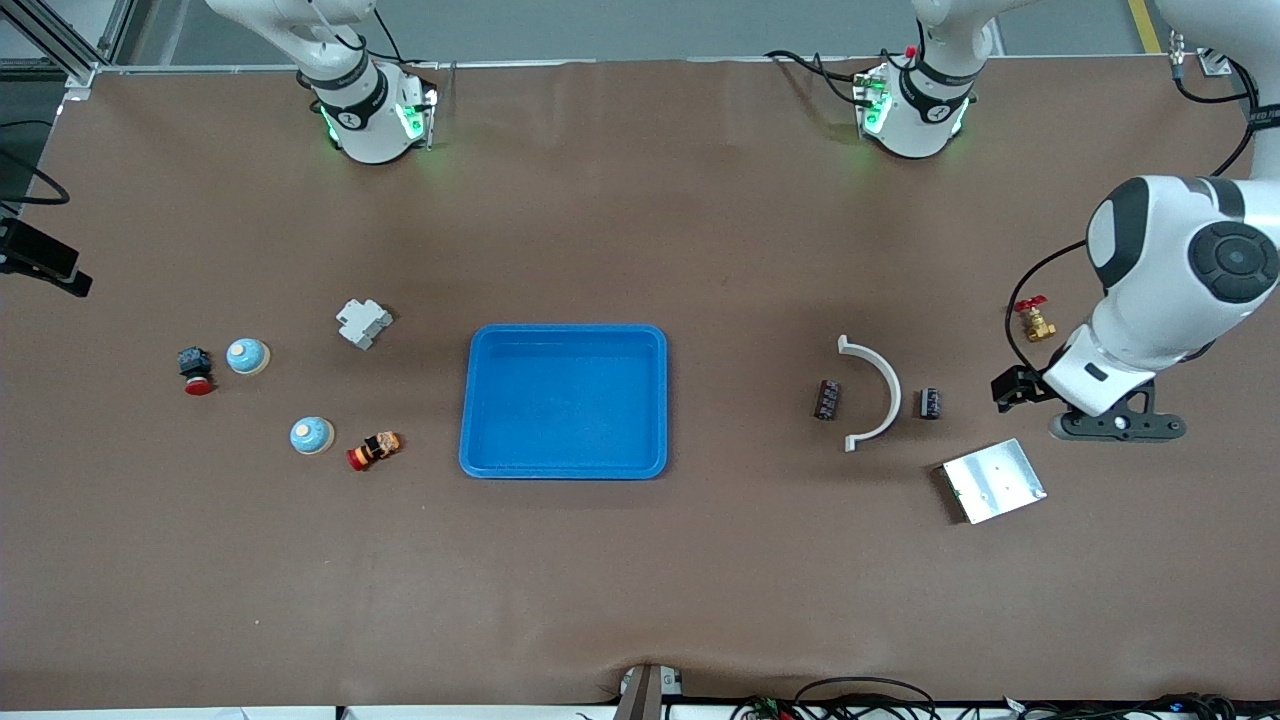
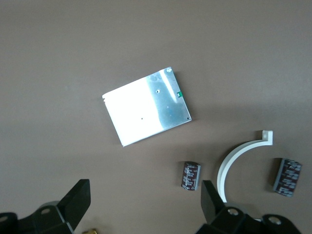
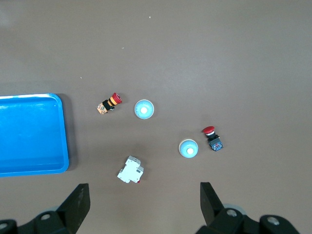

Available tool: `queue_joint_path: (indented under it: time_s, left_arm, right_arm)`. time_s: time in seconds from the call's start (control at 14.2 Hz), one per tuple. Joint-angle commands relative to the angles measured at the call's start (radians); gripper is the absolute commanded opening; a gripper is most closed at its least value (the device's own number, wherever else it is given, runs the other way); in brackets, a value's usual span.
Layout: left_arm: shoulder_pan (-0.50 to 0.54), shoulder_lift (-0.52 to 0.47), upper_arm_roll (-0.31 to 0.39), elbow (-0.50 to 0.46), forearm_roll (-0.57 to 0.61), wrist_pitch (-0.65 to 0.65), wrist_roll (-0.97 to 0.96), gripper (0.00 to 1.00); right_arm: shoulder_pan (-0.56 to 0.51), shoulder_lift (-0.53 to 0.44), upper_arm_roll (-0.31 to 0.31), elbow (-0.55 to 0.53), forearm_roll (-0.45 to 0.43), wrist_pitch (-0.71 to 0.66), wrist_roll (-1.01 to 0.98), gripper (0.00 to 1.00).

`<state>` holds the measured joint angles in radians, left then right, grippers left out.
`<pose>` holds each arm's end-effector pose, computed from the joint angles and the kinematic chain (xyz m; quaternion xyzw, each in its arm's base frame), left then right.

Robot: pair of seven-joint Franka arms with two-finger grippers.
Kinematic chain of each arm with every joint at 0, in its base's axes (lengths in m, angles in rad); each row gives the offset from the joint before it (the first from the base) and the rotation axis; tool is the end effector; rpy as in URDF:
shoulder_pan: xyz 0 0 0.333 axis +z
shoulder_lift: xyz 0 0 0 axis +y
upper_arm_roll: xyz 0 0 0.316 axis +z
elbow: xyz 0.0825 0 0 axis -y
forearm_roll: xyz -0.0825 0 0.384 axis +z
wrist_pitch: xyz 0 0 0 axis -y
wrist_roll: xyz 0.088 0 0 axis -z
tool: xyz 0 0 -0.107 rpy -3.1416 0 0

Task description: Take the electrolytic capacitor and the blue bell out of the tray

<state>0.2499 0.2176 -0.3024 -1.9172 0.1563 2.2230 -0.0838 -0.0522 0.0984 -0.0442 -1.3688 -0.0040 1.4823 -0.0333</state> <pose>0.6139 -0.0192 0.3951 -0.9979 0.0237 -0.0521 0.0289 0.5736 -0.0544 0.6555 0.9995 -0.0316 0.0073 0.0046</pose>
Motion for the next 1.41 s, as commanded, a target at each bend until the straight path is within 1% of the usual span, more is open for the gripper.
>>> queue_joint_path:
  time_s: [0.0, 0.14, 0.35, 0.49, 0.56, 0.63, 0.7, 0.78, 0.92, 1.06, 1.27, 1.34]
  left_arm:
    - [-0.142, -0.09, 0.161, -0.014, -0.098, -0.061, 0.082, 1.0]
    - [-0.146, -0.138, 0.17, -0.013, -0.124, -0.109, 0.128, 1.0]
    - [-0.142, -0.223, 0.169, -0.01, -0.168, -0.205, 0.133, 1.0]
    - [-0.17, -0.279, 0.17, 0.006, -0.185, -0.276, 0.127, 1.0]
    - [-0.199, -0.3, 0.184, 0.012, -0.189, -0.311, 0.122, 1.0]
    - [-0.228, -0.316, 0.222, 0.038, -0.189, -0.344, 0.122, 1.0]
    - [-0.259, -0.316, 0.25, 0.064, -0.189, -0.382, 0.122, 1.0]
    - [-0.265, -0.311, 0.261, 0.091, -0.189, -0.402, 0.121, 1.0]
    - [-0.265, -0.308, 0.263, 0.144, -0.202, -0.459, 0.121, 1.0]
    - [-0.265, -0.293, 0.266, 0.237, -0.225, -0.547, 0.118, 1.0]
    - [-0.267, -0.23, 0.272, 0.39, -0.225, -0.67, 0.116, 1.0]
    - [-0.268, -0.219, 0.273, 0.421, -0.225, -0.698, 0.116, 1.0]
  right_arm:
    - [0.0, -0.012, 0.0, -0.001, 0.016, 0.001, -0.008, 1.0]
    - [-0.001, -0.012, -0.002, -0.001, 0.016, 0.001, -0.008, 1.0]
    - [-0.001, -0.012, -0.002, -0.001, 0.016, 0.001, -0.008, 1.0]
    - [0.0, -0.012, -0.002, -0.001, 0.016, 0.0, -0.008, 1.0]
    - [0.0, -0.012, -0.002, -0.001, 0.015, 0.001, -0.008, 1.0]
    - [0.0, -0.012, -0.002, -0.001, 0.015, 0.001, -0.008, 1.0]
    - [0.0, -0.012, -0.002, -0.001, 0.016, 0.001, -0.008, 1.0]
    - [-0.001, -0.012, -0.002, -0.001, 0.015, 0.0, -0.008, 1.0]
    - [-0.001, -0.012, -0.002, -0.001, 0.016, 0.001, -0.008, 1.0]
    - [-0.001, -0.012, -0.002, -0.001, 0.015, 0.001, -0.008, 1.0]
    - [-0.001, -0.012, -0.002, -0.001, 0.016, 0.001, -0.008, 1.0]
    - [-0.001, -0.012, -0.003, -0.001, 0.015, 0.001, -0.008, 1.0]
